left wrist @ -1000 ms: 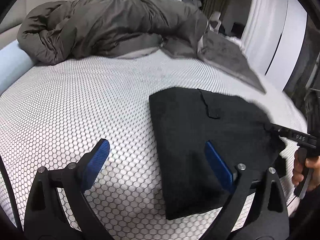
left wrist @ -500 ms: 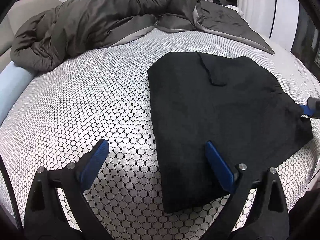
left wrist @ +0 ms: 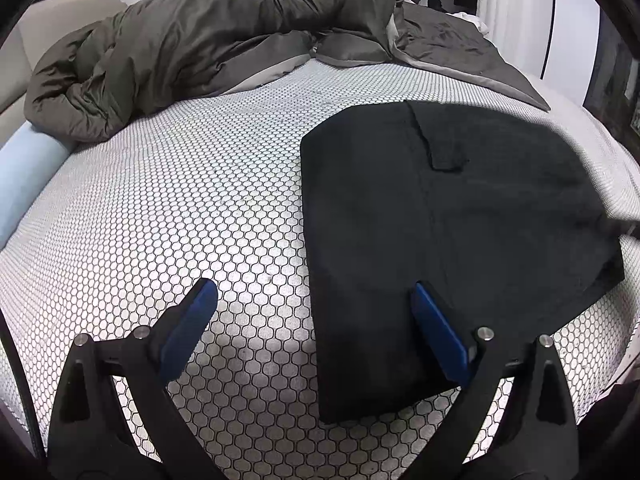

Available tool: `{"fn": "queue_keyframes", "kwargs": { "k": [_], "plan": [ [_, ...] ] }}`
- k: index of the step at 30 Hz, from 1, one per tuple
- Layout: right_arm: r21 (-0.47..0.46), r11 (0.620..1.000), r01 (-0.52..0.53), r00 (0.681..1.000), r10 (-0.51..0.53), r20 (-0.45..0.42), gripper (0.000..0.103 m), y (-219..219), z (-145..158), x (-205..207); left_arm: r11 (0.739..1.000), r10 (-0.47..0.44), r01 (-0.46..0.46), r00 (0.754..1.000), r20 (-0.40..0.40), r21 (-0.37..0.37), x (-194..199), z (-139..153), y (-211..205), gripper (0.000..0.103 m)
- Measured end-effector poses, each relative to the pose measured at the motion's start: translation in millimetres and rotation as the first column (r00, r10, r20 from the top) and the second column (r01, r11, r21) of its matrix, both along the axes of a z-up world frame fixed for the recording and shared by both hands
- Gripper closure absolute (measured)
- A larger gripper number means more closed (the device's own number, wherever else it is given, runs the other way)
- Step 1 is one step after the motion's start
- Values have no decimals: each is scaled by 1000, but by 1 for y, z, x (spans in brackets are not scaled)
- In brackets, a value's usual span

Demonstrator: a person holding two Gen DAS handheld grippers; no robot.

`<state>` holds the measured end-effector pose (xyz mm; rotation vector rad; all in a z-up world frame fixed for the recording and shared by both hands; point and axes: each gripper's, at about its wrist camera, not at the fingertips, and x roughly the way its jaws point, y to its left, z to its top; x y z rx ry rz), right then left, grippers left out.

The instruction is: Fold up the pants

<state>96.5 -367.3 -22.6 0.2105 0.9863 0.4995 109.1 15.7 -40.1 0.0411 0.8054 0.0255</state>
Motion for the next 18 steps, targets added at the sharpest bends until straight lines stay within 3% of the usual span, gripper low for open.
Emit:
{"fn": "queue_keyframes", "kwargs": {
  "k": [1, 2, 4, 6, 7, 11, 17, 18],
  "plan": [
    [-63, 998, 5, 999, -9, -51, 90, 2, -15, 4, 1000, -3, 3, 1000, 2, 0, 0, 0, 0, 7],
    [-61, 998, 14, 997, -18, -69, 89, 1, -21, 7, 1000, -2, 2, 1000, 2, 1, 0, 1, -2, 7],
    [-26, 999, 28, 999, -29, -41, 76, -3, -10, 6, 1000, 6, -6, 1000, 8, 13, 0, 2, -4, 7],
    [-35, 998, 56, 998, -56, 17, 40, -8, 3, 0, 1000, 0, 0, 1000, 14, 25, -1, 4, -6, 7],
    [-31, 997, 76, 996, -75, 46, 38, -12, 8, -2, 1000, -3, 3, 1000, 17, 31, -1, 4, -8, 7],
    [6, 993, 115, 993, -115, 30, 37, -24, 5, -1, 999, -9, 8, 1000, 23, 47, -3, 6, -12, 7],
    [32, 995, 94, 995, -94, -13, 37, -12, -11, 14, 999, -29, 27, 999, 42, 37, -9, 13, -16, 7],
    [25, 996, 87, 996, -87, -8, 41, -8, -12, 16, 999, -33, 31, 998, 49, 39, -11, 14, -16, 7]
  ]
}}
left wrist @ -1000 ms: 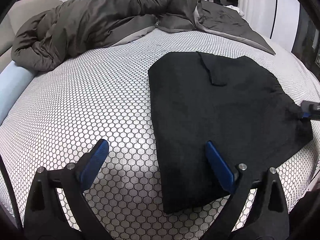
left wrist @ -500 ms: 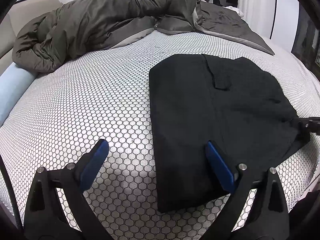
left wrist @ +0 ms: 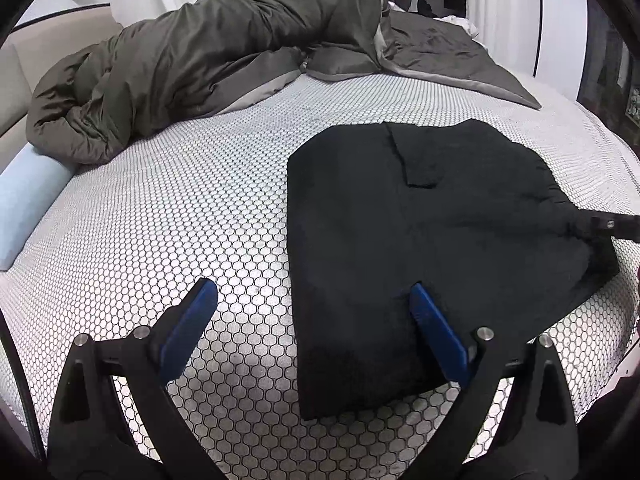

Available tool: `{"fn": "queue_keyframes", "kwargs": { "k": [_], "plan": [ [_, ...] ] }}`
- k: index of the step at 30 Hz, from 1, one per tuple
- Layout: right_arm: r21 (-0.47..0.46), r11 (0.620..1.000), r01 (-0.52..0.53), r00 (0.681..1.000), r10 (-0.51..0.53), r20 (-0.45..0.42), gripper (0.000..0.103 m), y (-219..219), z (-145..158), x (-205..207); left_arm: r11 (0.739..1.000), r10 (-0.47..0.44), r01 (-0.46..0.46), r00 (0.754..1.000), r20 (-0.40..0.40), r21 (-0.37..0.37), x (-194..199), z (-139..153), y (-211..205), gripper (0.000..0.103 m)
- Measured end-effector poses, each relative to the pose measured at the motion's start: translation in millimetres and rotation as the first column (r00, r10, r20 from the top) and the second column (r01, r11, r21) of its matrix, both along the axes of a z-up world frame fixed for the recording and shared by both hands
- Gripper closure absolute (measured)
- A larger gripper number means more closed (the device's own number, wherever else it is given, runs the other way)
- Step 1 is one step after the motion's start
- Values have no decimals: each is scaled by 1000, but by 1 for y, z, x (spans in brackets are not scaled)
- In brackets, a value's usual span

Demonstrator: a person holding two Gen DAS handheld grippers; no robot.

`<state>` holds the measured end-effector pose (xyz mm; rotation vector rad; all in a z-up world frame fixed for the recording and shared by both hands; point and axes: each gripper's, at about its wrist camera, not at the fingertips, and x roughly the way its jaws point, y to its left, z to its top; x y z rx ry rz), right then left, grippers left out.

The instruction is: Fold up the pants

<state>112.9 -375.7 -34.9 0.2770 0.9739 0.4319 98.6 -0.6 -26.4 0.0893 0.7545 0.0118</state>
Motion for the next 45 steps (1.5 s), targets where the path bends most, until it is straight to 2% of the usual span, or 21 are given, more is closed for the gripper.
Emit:
{"fn": "queue_keyframes", "kwargs": {
  "k": [1, 2, 5, 8, 10, 11, 13, 17, 18, 20, 25, 30, 33, 36, 37, 38, 41, 42, 45],
  "plan": [
    [-24, 1000, -1, 1000, 1, 6, 48, 4, -2, 2, 1000, -5, 5, 1000, 6, 0, -1, 1, -1, 7],
    [-44, 999, -1, 1000, 1, 13, 66, 10, -4, 5, 1000, -9, 9, 1000, 9, -1, -2, 2, -1, 7],
    [-79, 996, -45, 997, 49, 55, 85, 25, 4, -1, 1000, -20, 21, 999, 32, -17, -8, 8, -2, 7],
    [-84, 994, -65, 995, 71, 70, 87, 23, 19, -14, 998, -42, 44, 998, 47, -44, -14, 14, -5, 7],
    [-151, 987, -47, 998, 53, 34, 87, 18, 9, -12, 997, -63, 66, 997, 48, -52, -17, 15, -9, 6],
    [-165, 985, -51, 999, 52, 0, 85, 15, 2, -9, 996, -74, 77, 996, 48, -51, -17, 15, -12, 6],
    [-113, 992, -48, 998, 44, -38, 83, 8, -8, -3, 995, -85, 87, 996, 41, -44, -17, 12, -17, 6],
    [-64, 998, -20, 999, 22, 24, 56, 3, 9, -8, 993, -110, 111, 993, 37, -50, -18, 9, -31, 6],
    [-41, 999, -24, 999, 26, 36, 53, 3, 12, -9, 991, -120, 122, 992, 37, -51, -19, 8, -34, 5],
    [-20, 999, -45, 998, 46, 38, 52, 7, 12, -9, 987, -155, 157, 987, 39, -44, -23, 7, -44, 3],
    [-71, 997, -30, 999, 28, -19, 41, 19, -9, -1, 974, -225, 225, 974, 19, -7, -26, -2, -66, 1],
    [-114, 993, -24, 999, 26, 18, 33, 34, -15, 0, 979, -202, 201, 979, -38, -17, -14, -20, -77, 1],
    [-117, 993, -24, 999, 28, 33, 24, 41, -16, -1, 983, -185, 185, 982, -27, 9, -12, -26, -82, 1],
    [-132, 991, -31, 998, 37, 46, 23, 49, -19, 1, 982, -184, 185, 982, -28, 22, -12, -27, -84, 1],
    [-130, 991, -36, 998, 43, 50, 27, 49, -19, 0, 982, -185, 186, 982, -29, 16, -12, -27, -84, 1],
    [-134, 990, -45, 997, 53, 59, 46, 48, -17, -1, 983, -183, 184, 983, -30, 13, -11, -26, -83, 1],
    [-183, 982, -34, 994, 53, 97, 74, 51, -14, -4, 983, -183, 183, 983, -34, -2, -11, -24, -81, 1],
    [-190, 981, -35, 991, 59, 119, 79, 50, -8, -7, 983, -184, 184, 982, -32, -4, -10, -24, -78, 1],
    [-168, 984, -58, 987, 81, 136, 80, 44, 9, -16, 979, -198, 196, 980, -17, -51, -14, -17, -72, 1]
  ]
}}
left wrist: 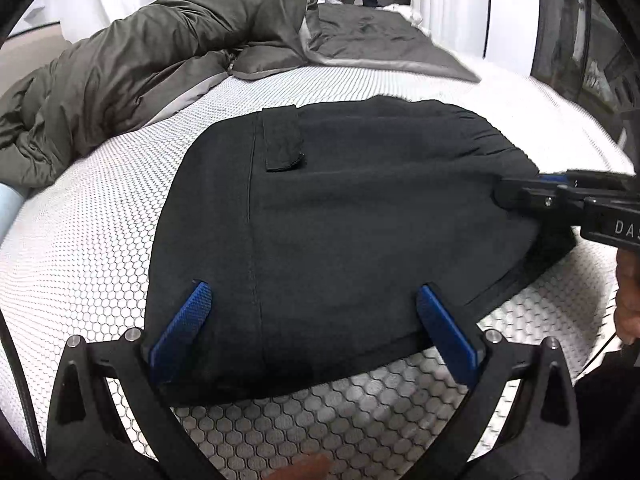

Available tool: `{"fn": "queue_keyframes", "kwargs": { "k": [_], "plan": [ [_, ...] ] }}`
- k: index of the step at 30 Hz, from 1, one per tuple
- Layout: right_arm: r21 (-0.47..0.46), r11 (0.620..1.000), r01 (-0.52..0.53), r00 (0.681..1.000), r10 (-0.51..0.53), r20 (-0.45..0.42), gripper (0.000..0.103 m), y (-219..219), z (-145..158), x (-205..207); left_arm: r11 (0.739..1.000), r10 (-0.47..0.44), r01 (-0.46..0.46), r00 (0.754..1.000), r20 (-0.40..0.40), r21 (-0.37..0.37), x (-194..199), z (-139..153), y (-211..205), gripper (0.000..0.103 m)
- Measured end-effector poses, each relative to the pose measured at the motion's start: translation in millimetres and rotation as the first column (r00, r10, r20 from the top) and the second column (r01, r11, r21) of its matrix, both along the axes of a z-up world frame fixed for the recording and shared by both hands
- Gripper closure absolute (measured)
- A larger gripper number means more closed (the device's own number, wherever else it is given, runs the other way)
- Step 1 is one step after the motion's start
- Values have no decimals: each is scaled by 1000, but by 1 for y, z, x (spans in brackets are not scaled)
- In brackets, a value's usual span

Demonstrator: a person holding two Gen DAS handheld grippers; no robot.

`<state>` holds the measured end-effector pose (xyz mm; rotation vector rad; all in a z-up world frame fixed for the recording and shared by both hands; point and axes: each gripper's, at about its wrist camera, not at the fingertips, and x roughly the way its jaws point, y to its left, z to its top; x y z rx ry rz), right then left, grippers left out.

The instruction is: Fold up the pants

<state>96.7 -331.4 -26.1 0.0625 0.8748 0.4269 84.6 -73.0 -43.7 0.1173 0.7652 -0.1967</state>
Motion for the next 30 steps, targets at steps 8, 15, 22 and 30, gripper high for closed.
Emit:
{"fn": "queue_keyframes", "kwargs": {
  "k": [8, 15, 22, 30],
  "plan": [
    [-135, 990, 31, 999, -32, -4, 41, 5, -13, 4, 998, 54, -53, 999, 0, -39, -4, 8, 24, 1],
    [-172, 985, -5, 999, -3, -47, 19, -2, -27, -7, 983, 184, -185, 982, -42, -18, -2, 1, 69, 1],
    [-115, 993, 25, 999, -20, 42, 16, -14, 1, -34, 965, 239, -239, 971, -10, -104, -34, 6, 99, 1],
    [8, 998, 58, 963, -58, 262, 0, -40, 31, -107, 962, 239, -210, 956, 169, -173, -111, 35, 97, 1]
  ]
}}
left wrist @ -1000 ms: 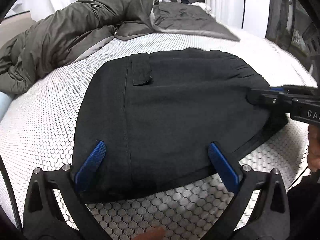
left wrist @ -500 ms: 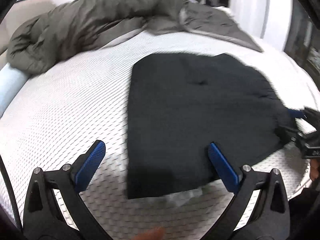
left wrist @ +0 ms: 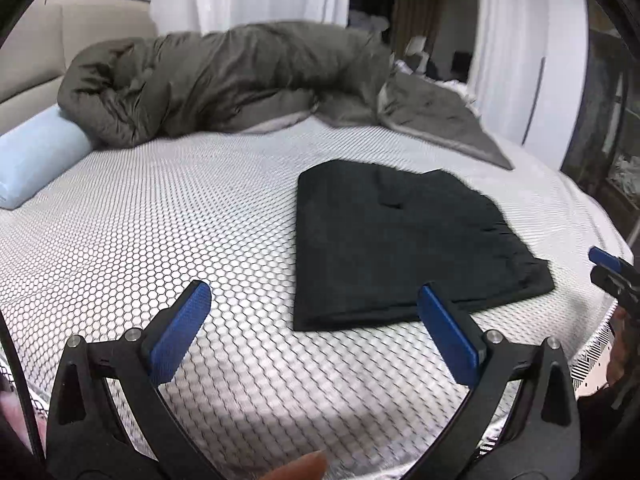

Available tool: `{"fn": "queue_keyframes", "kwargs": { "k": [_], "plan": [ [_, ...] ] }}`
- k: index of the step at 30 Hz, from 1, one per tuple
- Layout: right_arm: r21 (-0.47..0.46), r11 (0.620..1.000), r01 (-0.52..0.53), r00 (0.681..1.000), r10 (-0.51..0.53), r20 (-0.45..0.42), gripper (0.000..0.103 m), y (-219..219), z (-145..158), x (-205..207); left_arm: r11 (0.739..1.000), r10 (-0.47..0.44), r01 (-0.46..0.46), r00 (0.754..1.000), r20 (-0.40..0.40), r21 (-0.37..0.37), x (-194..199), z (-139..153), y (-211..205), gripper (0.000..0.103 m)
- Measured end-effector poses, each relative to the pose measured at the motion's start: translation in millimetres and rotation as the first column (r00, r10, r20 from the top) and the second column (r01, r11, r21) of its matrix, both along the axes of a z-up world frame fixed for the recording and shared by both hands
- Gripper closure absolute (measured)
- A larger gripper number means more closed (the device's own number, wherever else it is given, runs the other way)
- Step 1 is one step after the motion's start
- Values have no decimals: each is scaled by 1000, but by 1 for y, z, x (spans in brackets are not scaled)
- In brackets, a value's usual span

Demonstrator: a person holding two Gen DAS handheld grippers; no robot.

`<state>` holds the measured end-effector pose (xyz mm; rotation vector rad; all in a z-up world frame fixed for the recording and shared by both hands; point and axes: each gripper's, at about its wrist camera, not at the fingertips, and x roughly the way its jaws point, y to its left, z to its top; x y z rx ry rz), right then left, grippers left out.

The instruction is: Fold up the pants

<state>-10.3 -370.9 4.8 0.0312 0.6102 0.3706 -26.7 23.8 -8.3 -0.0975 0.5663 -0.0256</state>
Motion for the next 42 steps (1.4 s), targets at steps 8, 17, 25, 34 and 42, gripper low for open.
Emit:
{"fn": "queue_keyframes", "kwargs": {
  "k": [8, 17, 25, 34, 42],
  "plan": [
    [41, 999, -26, 989, 20, 145, 0, 7, 16, -28, 998, -37, 32, 994, 100, 45, -28, 8, -22, 1],
    [-10, 997, -75, 980, 76, 183, 0, 27, 18, -37, 998, -47, 42, 990, 132, 40, -32, 17, -22, 0],
    [-32, 997, -75, 981, 80, 176, 0, 36, 16, -33, 998, -47, 42, 990, 137, 38, -34, 21, -20, 0],
    [-20, 997, -71, 980, 74, 185, 0, 35, 17, -34, 998, -45, 39, 990, 136, 45, -35, 21, -23, 0],
    [-25, 997, -77, 979, 80, 189, 0, 35, 18, -35, 998, -49, 43, 990, 135, 49, -33, 21, -20, 0]
  ]
}}
